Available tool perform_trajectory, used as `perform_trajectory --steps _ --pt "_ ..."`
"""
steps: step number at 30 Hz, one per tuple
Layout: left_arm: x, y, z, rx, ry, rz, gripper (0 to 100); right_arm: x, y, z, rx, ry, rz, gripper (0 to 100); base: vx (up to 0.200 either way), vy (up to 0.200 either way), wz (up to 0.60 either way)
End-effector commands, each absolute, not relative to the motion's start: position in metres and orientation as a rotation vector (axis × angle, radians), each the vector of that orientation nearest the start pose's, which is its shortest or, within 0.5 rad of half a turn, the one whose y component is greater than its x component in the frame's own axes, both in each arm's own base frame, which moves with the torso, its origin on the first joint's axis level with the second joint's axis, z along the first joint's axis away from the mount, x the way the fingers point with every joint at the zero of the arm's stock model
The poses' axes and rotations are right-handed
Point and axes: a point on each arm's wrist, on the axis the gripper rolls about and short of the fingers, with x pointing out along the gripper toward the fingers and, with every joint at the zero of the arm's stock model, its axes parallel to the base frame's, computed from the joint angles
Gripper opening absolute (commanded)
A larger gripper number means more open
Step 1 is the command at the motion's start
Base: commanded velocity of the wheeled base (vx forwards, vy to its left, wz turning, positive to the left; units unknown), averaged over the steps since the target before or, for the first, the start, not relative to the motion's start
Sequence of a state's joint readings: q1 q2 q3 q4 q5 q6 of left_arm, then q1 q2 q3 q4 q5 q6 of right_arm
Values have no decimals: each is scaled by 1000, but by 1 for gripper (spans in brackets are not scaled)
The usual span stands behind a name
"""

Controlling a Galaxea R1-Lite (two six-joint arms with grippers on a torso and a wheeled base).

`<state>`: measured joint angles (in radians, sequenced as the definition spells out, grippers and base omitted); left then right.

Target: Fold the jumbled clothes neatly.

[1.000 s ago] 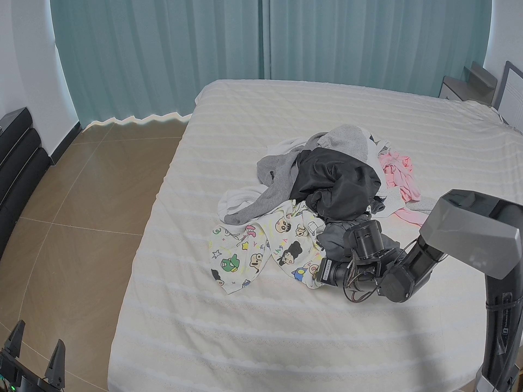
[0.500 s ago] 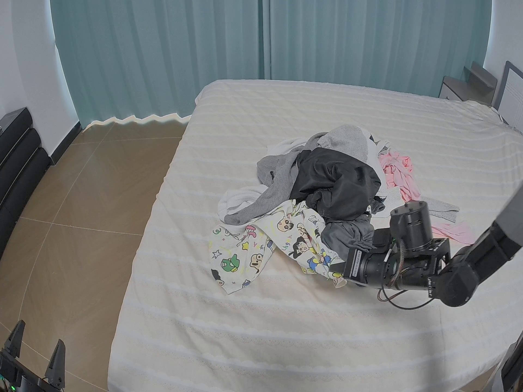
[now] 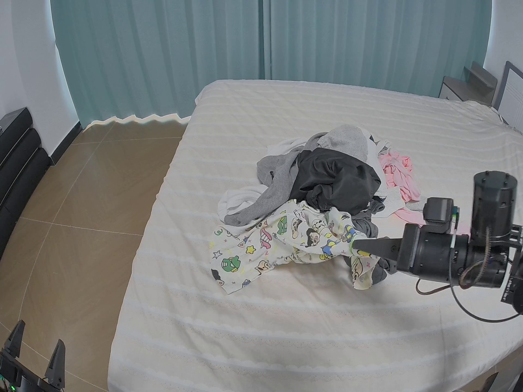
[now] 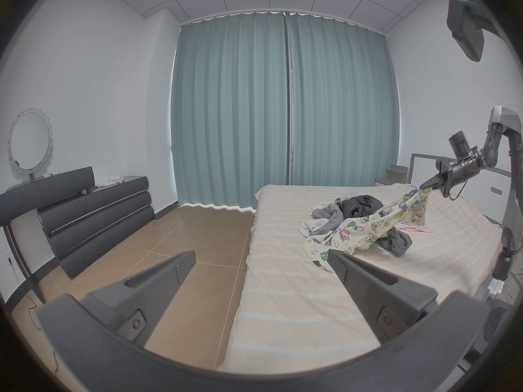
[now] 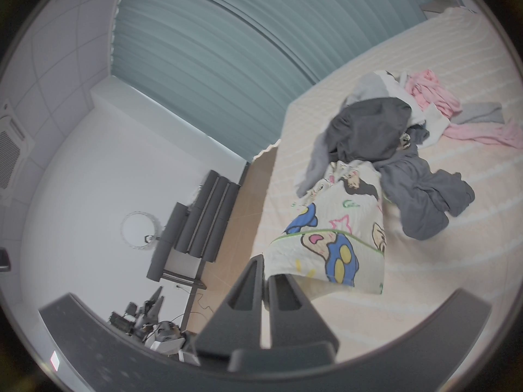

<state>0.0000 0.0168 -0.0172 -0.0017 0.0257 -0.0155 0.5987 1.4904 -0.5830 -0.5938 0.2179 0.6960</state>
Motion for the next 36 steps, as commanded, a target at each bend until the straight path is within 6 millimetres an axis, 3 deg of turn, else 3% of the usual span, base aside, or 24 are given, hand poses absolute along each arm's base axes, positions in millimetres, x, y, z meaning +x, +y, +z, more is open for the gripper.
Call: perform_trajectory --steps 1,5,6,7,10,17,25,31,36 --pt "-23 0 76 -9 -3 12 100 149 127 222 605 451 809 0 0 0 0" --pt "-25 -1 84 -12 -49 -63 100 132 121 240 604 422 859 0 0 0 0" --pt "-36 -2 118 -81 -205 -109 100 127 117 247 595 407 868 0 0 0 0" --pt "-44 -3 135 -121 -276 -139 100 124 115 251 588 397 871 0 0 0 0" --pt "-56 -6 153 -80 -303 -286 100 118 110 262 565 346 892 0 0 0 0" --pt "-46 -13 126 26 12 -660 100 113 118 270 550 338 955 0 0 0 0" --pt "-4 -14 117 60 364 -738 100 123 135 290 544 298 997 0 0 0 0" --pt "26 -17 114 74 582 -838 100 131 151 293 518 296 1025 0 0 0 0" --pt "51 -24 113 172 656 -912 100 134 159 303 523 276 1041 0 0 0 0"
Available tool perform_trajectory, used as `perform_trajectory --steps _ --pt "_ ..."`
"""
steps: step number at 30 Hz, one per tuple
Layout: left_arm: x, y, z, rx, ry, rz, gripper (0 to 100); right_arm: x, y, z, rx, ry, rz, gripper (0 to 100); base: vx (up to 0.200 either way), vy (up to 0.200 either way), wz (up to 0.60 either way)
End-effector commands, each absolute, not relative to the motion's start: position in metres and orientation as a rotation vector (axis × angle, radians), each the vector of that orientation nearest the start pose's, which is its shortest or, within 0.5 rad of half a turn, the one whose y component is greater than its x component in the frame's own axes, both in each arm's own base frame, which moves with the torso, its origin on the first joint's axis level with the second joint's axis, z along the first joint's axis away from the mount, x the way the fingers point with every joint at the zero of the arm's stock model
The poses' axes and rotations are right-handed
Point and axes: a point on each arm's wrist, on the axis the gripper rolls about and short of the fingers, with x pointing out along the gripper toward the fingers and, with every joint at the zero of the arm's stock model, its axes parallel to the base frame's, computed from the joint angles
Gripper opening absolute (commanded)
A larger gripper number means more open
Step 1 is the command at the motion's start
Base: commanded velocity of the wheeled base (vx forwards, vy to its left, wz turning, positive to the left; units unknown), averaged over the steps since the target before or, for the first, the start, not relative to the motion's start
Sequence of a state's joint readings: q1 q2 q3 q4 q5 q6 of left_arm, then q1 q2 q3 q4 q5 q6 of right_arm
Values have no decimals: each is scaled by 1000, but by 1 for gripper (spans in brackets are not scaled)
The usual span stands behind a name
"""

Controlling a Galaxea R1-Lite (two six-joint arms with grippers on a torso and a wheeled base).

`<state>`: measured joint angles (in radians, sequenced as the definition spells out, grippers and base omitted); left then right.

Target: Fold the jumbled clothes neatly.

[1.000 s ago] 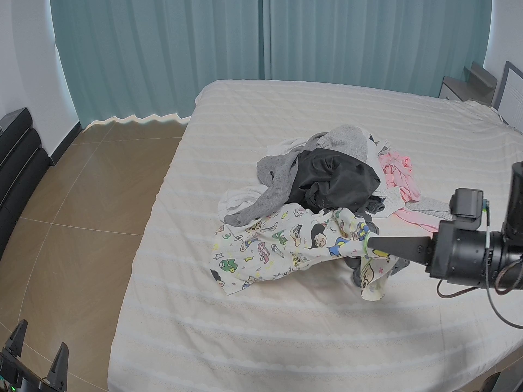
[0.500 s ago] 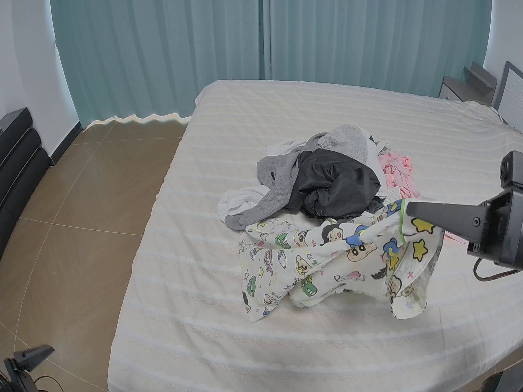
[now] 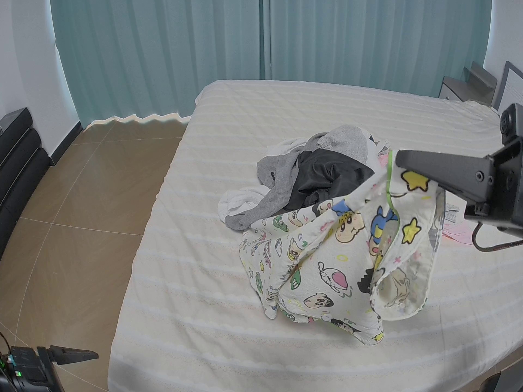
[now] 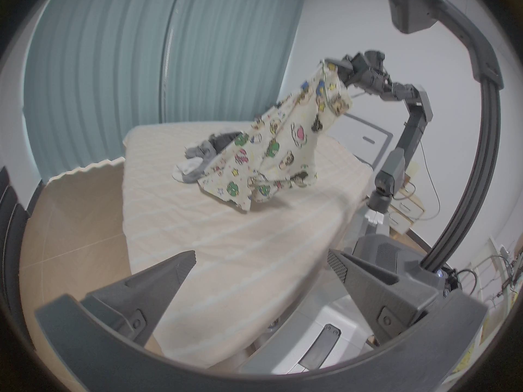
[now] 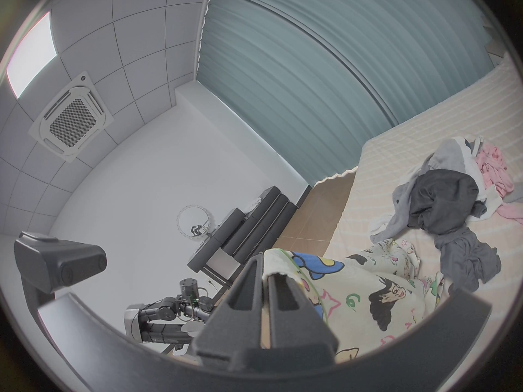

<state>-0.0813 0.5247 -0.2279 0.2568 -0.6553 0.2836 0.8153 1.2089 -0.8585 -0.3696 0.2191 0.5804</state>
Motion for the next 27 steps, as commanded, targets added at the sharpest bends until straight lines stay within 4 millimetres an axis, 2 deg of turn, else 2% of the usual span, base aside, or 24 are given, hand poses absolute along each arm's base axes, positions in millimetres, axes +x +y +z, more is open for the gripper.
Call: perform_trajectory --steps 1,5,6,10,14,20,22,27 --pt "59 -27 114 184 665 -926 100 135 161 304 525 275 1047 0 0 0 0" --pt "90 -37 106 194 708 -948 100 137 164 307 527 270 1046 0 0 0 0" --pt "103 -42 102 196 725 -955 100 137 165 310 528 260 1049 0 0 0 0" --pt "123 -48 95 198 732 -951 100 139 168 315 534 247 1057 0 0 0 0" --pt "146 -60 80 204 782 -946 100 142 172 314 532 253 1055 0 0 0 0" --pt "186 -74 52 205 738 -929 100 145 176 315 535 255 1056 0 0 0 0" --pt "193 -84 39 225 748 -929 100 146 176 315 537 254 1055 0 0 0 0" --pt "201 -96 26 247 743 -925 100 147 176 314 536 257 1049 0 0 0 0"
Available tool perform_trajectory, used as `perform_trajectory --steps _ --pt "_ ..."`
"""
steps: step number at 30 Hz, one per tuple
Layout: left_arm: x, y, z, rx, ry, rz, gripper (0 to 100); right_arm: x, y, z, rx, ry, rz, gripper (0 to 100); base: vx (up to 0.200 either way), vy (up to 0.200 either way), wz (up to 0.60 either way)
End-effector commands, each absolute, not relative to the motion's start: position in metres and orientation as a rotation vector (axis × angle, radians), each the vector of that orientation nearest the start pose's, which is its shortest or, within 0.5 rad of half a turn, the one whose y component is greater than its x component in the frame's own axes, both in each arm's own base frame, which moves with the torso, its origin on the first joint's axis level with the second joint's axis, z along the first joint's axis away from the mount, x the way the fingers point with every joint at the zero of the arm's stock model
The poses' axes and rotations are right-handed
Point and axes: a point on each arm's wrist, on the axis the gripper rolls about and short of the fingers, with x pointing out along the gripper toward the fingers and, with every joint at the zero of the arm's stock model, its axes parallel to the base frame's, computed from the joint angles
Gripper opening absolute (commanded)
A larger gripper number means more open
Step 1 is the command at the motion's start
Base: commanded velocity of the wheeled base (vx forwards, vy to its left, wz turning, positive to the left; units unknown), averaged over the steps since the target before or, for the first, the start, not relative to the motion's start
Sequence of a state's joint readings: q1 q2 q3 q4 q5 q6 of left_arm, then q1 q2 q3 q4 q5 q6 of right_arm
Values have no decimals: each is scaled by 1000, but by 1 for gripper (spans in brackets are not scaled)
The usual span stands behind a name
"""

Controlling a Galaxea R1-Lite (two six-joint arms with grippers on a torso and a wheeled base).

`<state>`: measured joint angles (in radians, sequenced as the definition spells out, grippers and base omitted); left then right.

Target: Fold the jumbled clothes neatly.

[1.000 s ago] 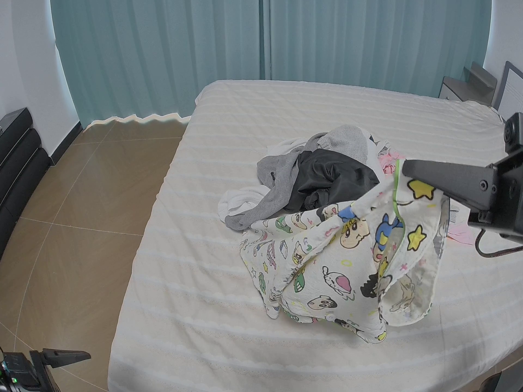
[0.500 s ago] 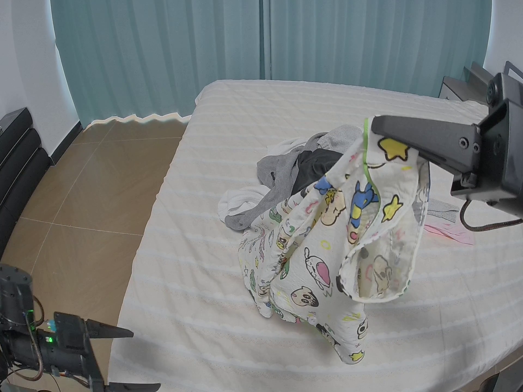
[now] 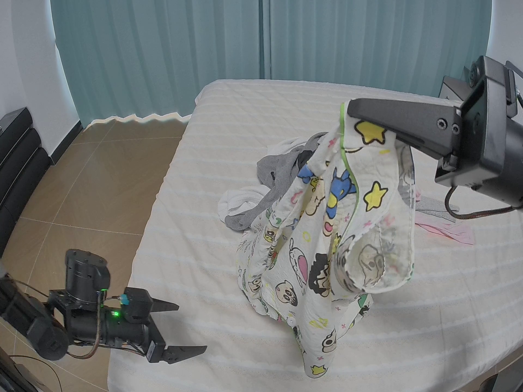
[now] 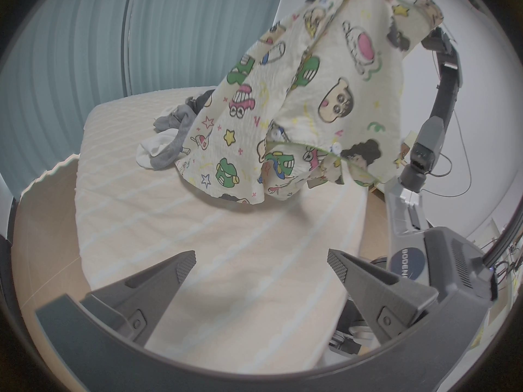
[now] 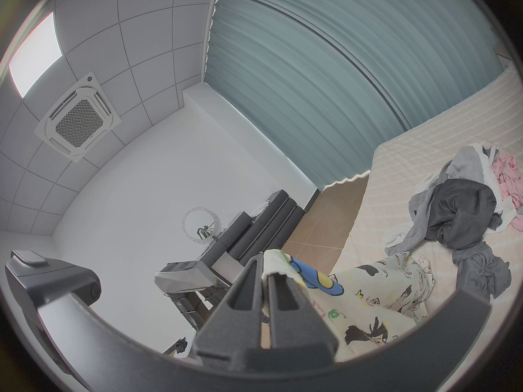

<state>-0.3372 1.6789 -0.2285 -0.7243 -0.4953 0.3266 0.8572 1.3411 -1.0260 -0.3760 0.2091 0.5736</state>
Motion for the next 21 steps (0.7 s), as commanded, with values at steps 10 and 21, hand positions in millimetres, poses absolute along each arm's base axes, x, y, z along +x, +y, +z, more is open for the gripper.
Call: perform_trajectory --steps 10,21 --pt "226 -121 10 163 586 -748 100 147 175 312 536 261 1045 0 0 0 0" --pt "205 -148 3 89 526 -668 100 147 173 313 540 255 1037 0 0 0 0"
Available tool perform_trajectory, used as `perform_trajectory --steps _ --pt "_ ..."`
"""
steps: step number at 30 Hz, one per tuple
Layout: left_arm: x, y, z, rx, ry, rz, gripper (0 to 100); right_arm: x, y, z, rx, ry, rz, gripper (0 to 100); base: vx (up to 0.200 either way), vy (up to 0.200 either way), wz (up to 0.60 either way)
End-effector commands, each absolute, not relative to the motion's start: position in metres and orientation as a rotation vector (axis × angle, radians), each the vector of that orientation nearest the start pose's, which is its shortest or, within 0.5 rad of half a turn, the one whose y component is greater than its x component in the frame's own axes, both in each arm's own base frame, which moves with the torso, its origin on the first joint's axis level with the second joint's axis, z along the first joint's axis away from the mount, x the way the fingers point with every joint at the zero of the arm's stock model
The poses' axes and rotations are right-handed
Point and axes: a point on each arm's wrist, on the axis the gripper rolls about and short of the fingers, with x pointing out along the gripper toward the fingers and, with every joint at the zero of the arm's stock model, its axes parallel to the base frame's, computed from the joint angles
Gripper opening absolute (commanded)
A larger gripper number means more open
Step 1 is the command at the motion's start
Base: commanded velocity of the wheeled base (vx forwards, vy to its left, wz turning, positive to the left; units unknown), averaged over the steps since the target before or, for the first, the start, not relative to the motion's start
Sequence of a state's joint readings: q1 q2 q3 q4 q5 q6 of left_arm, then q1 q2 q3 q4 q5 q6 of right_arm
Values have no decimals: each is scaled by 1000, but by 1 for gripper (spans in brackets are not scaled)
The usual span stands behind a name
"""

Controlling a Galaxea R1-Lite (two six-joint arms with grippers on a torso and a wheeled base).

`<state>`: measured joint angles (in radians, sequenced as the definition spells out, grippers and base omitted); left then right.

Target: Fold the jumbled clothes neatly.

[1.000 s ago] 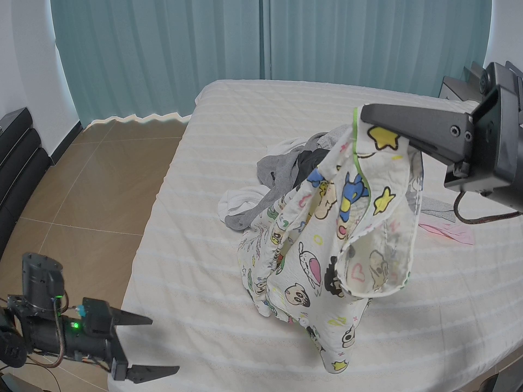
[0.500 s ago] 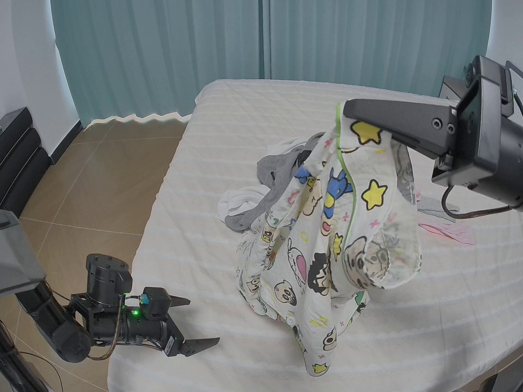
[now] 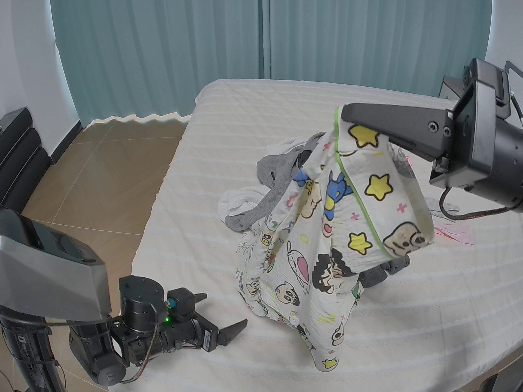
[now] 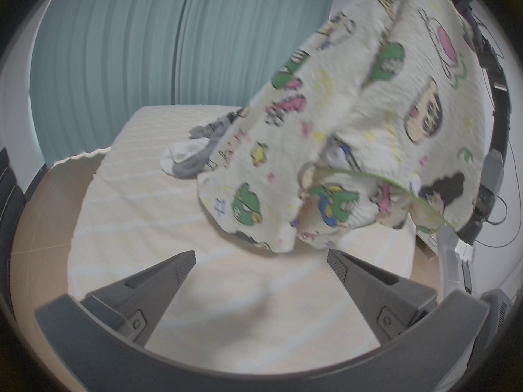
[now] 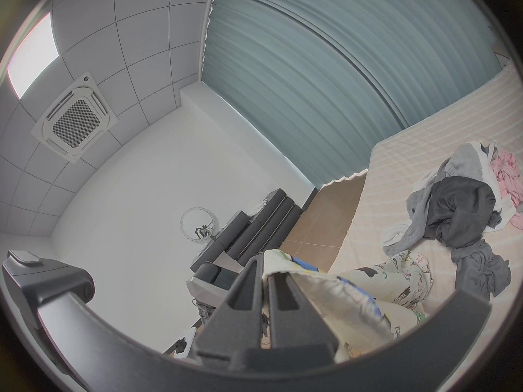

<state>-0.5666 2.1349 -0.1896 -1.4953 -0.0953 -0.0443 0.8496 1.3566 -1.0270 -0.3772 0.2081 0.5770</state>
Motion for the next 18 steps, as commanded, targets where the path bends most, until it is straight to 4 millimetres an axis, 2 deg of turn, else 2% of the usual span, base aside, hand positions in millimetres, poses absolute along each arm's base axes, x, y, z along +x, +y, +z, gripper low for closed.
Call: perform_trajectory --steps 1,9,18 --pt "205 -148 3 89 525 -668 100 148 172 313 540 254 1034 0 0 0 0" --pt "212 -154 -5 92 521 -636 100 148 171 313 545 258 1030 0 0 0 0" --pt "237 -178 -12 30 434 -578 100 151 172 310 542 269 1022 0 0 0 0"
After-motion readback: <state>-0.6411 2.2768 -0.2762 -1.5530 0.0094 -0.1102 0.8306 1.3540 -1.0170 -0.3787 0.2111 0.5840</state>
